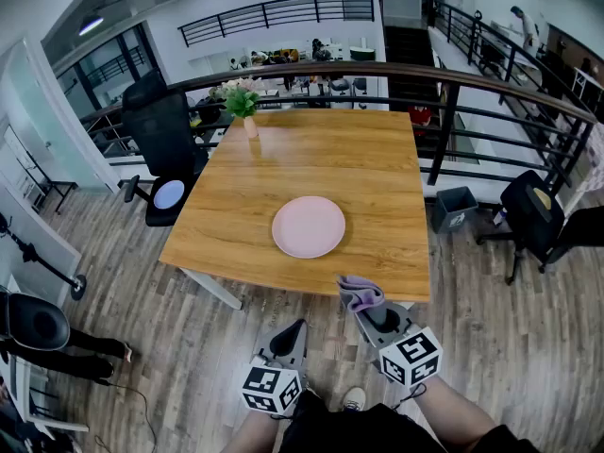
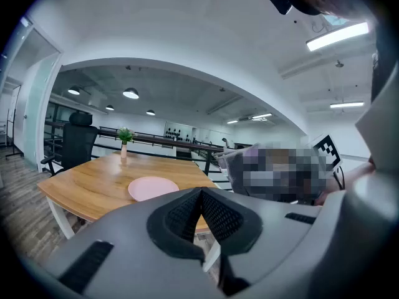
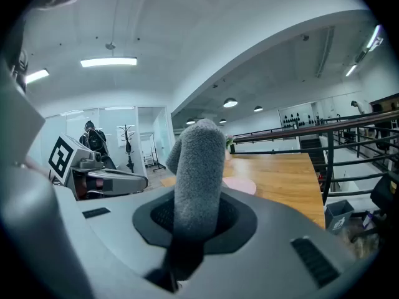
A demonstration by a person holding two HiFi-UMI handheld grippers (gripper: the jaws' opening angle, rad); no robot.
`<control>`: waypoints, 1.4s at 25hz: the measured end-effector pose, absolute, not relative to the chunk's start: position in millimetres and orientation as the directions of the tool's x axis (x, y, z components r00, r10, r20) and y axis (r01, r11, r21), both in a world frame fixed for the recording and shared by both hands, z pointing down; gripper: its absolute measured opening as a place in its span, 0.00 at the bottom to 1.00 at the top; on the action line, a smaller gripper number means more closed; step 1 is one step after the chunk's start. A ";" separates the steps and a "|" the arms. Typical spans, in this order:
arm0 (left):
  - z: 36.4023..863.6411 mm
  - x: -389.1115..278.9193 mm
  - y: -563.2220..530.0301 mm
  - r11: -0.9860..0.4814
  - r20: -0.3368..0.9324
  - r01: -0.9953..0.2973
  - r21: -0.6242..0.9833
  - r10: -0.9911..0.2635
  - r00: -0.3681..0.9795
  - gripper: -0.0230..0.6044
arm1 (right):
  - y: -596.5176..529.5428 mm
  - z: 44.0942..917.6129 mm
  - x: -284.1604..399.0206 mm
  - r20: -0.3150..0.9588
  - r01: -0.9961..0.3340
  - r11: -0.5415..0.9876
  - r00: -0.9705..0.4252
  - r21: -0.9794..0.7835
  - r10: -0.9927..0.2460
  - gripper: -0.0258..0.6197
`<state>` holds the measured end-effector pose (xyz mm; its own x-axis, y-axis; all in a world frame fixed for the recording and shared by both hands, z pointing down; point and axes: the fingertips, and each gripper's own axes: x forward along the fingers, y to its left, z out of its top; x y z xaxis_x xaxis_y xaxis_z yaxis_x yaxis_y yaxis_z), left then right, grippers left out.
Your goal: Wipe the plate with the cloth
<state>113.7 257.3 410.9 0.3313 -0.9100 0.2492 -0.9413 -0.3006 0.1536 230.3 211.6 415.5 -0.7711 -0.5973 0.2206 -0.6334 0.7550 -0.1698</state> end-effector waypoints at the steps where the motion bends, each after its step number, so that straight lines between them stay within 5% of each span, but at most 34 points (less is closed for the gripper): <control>1: 412.1 115.9 257.8 -0.300 0.253 -0.941 0.154 -0.909 0.331 0.07 | 211.7 416.6 232.5 0.221 -0.633 0.755 -0.771 -0.171 -0.597 0.15; 22: 421.8 114.8 238.0 -0.308 0.282 -0.936 0.171 -0.895 0.345 0.07 | 195.7 422.6 232.8 0.209 -0.643 0.738 -0.765 -0.206 -0.609 0.15; 35: 434.7 43.9 165.6 -0.326 0.276 -0.919 0.220 -0.883 0.379 0.07 | 126.8 428.6 169.6 0.244 -0.679 0.709 -0.732 -0.190 -0.636 0.15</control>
